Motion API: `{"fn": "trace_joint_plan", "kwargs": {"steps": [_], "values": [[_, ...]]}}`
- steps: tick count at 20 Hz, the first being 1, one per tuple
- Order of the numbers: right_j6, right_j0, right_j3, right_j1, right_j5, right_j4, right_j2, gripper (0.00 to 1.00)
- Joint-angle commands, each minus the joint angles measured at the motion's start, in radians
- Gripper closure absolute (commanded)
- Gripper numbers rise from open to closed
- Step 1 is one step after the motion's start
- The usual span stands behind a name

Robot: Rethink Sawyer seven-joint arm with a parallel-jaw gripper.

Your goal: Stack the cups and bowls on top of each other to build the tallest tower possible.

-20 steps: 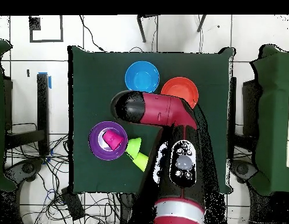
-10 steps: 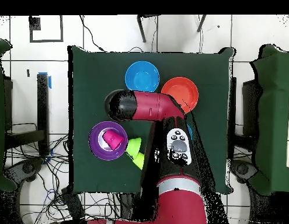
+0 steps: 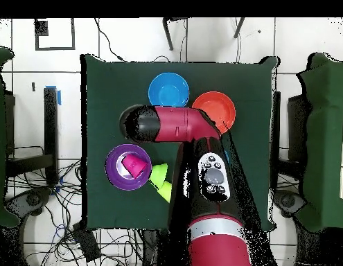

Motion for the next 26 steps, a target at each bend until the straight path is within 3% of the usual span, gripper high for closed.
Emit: {"fn": "trace_joint_plan", "kwargs": {"steps": [1,17,26], "values": [[-0.219,-0.032,0.074,-0.017,0.08,-0.086,0.127,0.0],[-0.169,-0.055,0.198,-0.019,-0.011,-0.078,0.228,0.0],[-0.131,-0.035,0.233,-0.062,0.026,-0.097,0.209,0.0]]}}
